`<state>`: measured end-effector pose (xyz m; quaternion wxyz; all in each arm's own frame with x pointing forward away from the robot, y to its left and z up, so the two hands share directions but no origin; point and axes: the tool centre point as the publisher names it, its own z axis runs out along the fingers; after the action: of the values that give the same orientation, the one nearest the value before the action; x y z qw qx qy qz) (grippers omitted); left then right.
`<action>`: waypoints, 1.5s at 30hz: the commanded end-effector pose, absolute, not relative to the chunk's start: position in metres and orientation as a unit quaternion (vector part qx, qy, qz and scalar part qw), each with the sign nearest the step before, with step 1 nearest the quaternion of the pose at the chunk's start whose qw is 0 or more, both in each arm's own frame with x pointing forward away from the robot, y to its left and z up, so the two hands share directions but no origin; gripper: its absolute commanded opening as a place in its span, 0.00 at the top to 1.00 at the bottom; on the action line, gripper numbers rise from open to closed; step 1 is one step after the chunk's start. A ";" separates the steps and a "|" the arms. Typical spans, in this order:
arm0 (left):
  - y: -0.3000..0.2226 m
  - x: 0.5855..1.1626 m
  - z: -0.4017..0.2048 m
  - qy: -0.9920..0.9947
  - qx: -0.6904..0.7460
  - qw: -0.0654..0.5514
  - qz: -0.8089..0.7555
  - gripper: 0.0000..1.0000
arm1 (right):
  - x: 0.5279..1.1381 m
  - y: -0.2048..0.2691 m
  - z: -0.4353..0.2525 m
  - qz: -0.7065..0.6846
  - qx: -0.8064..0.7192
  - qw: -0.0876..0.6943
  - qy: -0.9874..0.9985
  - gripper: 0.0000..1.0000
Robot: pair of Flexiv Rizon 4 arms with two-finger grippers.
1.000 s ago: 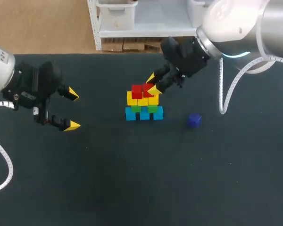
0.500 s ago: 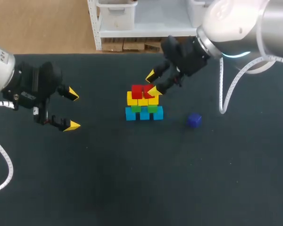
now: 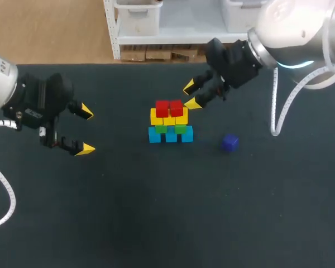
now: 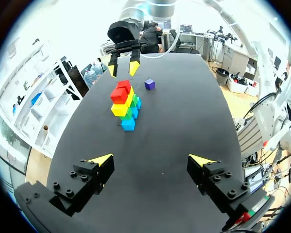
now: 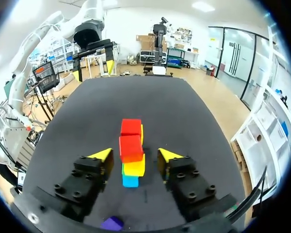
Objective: Place the blue cubes, place green cubes on the blue cubes, place the yellow cubes on the green cubes, then place the red cubes on the yellow cubes, and place purple cube on the red cubes.
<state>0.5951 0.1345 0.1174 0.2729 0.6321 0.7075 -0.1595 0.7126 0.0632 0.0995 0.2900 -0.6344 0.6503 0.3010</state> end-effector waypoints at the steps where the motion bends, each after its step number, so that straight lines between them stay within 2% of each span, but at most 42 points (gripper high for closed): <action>1: 0.137 0.594 0.116 0.705 0.632 0.277 -0.161 0.00 | 0.706 0.059 0.096 0.300 -0.632 0.295 0.650 1.00; 45: 0.137 0.594 0.116 0.705 0.632 0.277 -0.161 0.00 | 0.702 0.069 0.083 0.317 -0.641 0.279 0.641 1.00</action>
<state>0.5951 0.1345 0.1174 0.2729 0.6321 0.7075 -0.1595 0.7009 0.0679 0.0842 0.2792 -0.6407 0.6418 0.3155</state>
